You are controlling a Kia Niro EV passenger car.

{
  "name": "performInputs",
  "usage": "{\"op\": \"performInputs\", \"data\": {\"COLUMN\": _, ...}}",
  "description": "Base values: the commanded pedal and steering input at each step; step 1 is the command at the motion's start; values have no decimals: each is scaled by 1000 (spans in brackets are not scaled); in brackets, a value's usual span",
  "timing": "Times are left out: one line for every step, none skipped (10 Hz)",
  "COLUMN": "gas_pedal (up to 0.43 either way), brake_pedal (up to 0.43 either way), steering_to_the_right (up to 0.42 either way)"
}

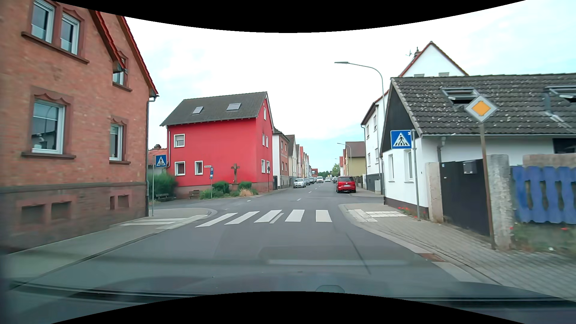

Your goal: Follow the waypoints while adhering to traffic rules and regulations

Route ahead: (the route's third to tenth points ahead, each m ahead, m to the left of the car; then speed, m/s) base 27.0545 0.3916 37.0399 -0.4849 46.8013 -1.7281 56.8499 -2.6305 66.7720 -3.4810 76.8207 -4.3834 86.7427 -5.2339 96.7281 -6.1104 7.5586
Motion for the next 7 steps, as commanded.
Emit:
{"op": "performInputs", "data": {"gas_pedal": 79, "brake_pedal": 0, "steering_to_the_right": 8}}
{"op": "performInputs", "data": {"gas_pedal": 67, "brake_pedal": 0, "steering_to_the_right": 8}}
{"op": "performInputs", "data": {"gas_pedal": 47, "brake_pedal": 0, "steering_to_the_right": 9}}
{"op": "performInputs", "data": {"gas_pedal": 20, "brake_pedal": 0, "steering_to_the_right": 10}}
{"op": "performInputs", "data": {"gas_pedal": 20, "brake_pedal": 0, "steering_to_the_right": 10}}
{"op": "performInputs", "data": {"gas_pedal": 20, "brake_pedal": 0, "steering_to_the_right": 10}}
{"op": "performInputs", "data": {"gas_pedal": 8, "brake_pedal": 0, "steering_to_the_right": 10}}
